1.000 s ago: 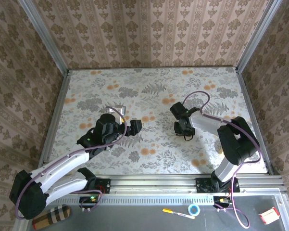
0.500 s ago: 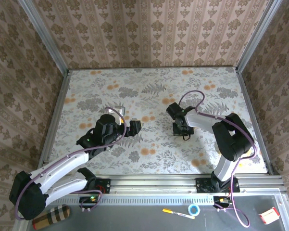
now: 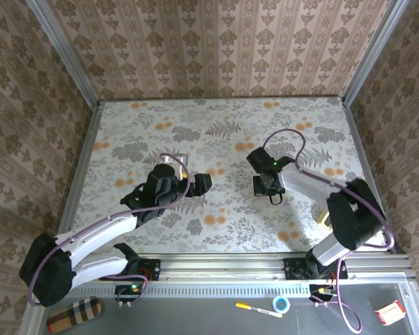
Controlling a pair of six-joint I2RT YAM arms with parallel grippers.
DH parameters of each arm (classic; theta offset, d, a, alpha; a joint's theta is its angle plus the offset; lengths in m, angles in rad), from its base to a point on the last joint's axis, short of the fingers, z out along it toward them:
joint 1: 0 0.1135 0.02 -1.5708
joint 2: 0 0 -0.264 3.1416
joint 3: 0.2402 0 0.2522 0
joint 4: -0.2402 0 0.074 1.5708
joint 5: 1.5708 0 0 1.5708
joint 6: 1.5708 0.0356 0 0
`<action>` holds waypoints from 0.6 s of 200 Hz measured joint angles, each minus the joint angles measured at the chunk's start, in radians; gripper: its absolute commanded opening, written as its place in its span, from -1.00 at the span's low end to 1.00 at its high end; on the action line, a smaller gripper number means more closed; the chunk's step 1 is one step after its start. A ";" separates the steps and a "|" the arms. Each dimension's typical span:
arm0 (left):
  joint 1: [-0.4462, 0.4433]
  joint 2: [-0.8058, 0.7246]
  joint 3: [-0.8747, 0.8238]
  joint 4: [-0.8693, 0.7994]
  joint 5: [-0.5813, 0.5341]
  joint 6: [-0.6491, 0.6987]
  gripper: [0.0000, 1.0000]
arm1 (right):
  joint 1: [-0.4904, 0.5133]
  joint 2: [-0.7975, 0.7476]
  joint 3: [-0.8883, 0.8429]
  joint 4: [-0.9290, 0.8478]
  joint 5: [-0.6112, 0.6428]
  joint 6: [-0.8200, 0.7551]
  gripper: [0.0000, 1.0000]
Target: Unlock with the key
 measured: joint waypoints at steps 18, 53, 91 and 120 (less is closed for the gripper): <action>-0.014 0.037 0.000 0.057 0.019 -0.074 0.94 | 0.006 -0.105 -0.036 0.031 -0.027 -0.035 -1.00; -0.040 0.121 -0.027 0.245 0.049 -0.270 0.89 | 0.027 -0.301 -0.106 0.104 -0.116 -0.104 -1.00; -0.067 0.262 -0.071 0.493 0.068 -0.514 0.81 | 0.047 -0.424 -0.141 0.159 -0.194 -0.141 -1.00; -0.092 0.357 -0.088 0.657 0.095 -0.705 0.80 | 0.063 -0.461 -0.154 0.211 -0.233 -0.144 -1.00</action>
